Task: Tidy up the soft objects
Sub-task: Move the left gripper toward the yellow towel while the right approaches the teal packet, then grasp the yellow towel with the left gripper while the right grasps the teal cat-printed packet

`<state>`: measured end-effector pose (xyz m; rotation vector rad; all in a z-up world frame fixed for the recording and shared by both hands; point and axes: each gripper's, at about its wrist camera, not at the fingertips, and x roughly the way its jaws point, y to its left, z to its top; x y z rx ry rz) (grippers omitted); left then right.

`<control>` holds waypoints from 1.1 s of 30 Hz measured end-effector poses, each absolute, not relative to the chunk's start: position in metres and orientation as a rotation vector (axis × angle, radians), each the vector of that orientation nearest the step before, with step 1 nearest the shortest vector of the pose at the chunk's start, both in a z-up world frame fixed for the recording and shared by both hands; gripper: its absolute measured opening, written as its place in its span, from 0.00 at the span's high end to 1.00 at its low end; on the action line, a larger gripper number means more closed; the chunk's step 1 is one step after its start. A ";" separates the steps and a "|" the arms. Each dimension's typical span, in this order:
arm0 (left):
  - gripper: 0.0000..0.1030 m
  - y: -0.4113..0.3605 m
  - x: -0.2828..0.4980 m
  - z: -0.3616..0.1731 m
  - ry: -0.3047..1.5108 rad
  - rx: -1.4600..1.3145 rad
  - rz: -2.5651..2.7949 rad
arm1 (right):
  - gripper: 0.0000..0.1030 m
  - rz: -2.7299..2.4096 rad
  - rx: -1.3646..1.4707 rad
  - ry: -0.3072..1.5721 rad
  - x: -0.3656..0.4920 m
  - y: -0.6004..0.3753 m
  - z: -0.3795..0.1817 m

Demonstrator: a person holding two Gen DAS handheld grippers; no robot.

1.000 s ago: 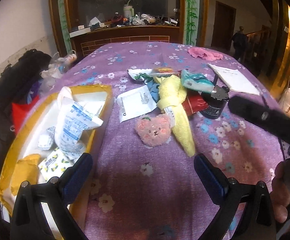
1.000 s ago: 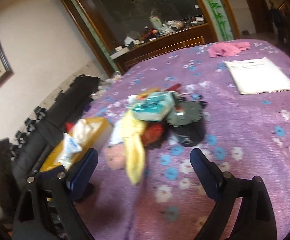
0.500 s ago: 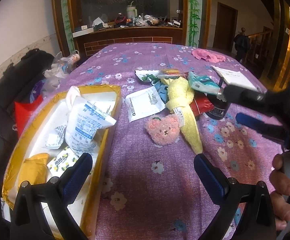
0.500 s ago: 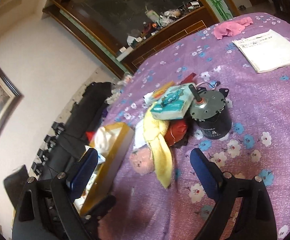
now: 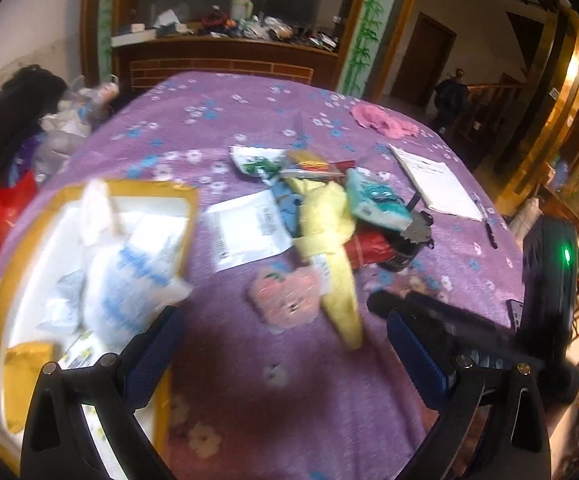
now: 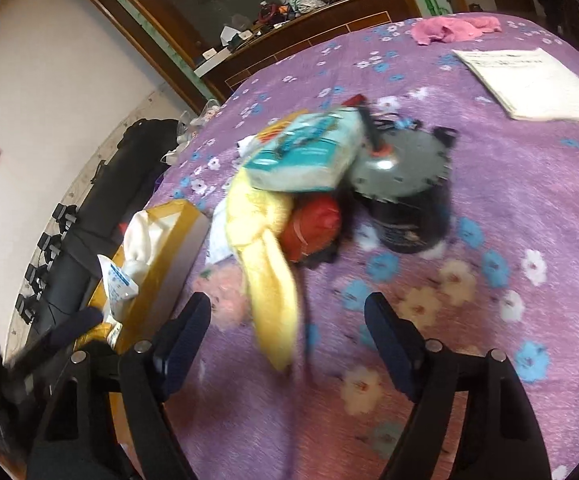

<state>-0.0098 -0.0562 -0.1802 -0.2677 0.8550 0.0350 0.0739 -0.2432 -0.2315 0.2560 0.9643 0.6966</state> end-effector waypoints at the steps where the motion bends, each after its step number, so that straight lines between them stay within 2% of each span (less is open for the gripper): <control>1: 0.01 -0.062 -0.001 -0.180 0.866 -0.243 0.020 | 0.24 0.693 0.247 0.964 0.074 -0.246 -0.233; 4: 0.03 -0.077 0.026 -0.184 0.922 -0.202 -0.032 | 0.34 0.688 0.231 0.974 0.079 -0.257 -0.237; 5: 0.09 -0.080 0.034 -0.186 0.932 -0.205 -0.047 | 0.39 0.692 0.241 0.981 0.081 -0.261 -0.240; 6: 0.14 -0.082 0.043 -0.187 0.949 -0.209 -0.057 | 0.40 0.699 0.249 0.982 0.082 -0.263 -0.241; 7: 0.26 -0.083 0.051 -0.187 0.967 -0.227 -0.060 | 0.40 0.709 0.258 0.981 0.082 -0.264 -0.242; 10: 0.29 -0.090 0.071 -0.183 0.966 -0.232 -0.086 | 0.40 0.735 0.308 0.970 0.081 -0.275 -0.244; 12: 0.39 -0.094 0.090 -0.190 0.991 -0.215 -0.091 | 0.40 0.738 0.333 0.959 0.081 -0.280 -0.243; 13: 0.41 -0.096 0.101 -0.197 1.024 -0.200 -0.085 | 0.40 0.743 0.345 0.953 0.081 -0.282 -0.242; 15: 0.52 -0.093 0.108 -0.207 1.043 -0.159 -0.019 | 0.40 0.749 0.365 0.940 0.082 -0.286 -0.237; 17: 0.75 -0.085 0.104 -0.210 1.030 -0.161 0.014 | 0.40 0.753 0.387 0.919 0.082 -0.291 -0.228; 19: 0.84 -0.075 0.095 -0.207 1.012 -0.221 -0.014 | 0.42 0.769 0.407 0.906 0.085 -0.291 -0.220; 20: 0.95 -0.071 0.088 -0.205 0.999 -0.237 -0.022 | 0.43 0.781 0.413 0.900 0.087 -0.289 -0.215; 21: 0.98 -0.068 0.082 -0.203 0.993 -0.253 -0.024 | 0.44 0.793 0.408 0.893 0.090 -0.284 -0.208; 26: 1.00 -0.054 0.052 -0.197 0.944 -0.355 -0.041 | 0.44 0.759 0.332 0.865 0.105 -0.254 -0.185; 32: 1.00 -0.047 0.022 -0.179 0.872 -0.386 -0.096 | 0.44 0.630 0.282 0.903 0.124 -0.228 -0.189; 33: 0.96 -0.045 0.021 -0.179 0.864 -0.399 -0.099 | 0.45 0.615 0.278 0.913 0.128 -0.221 -0.190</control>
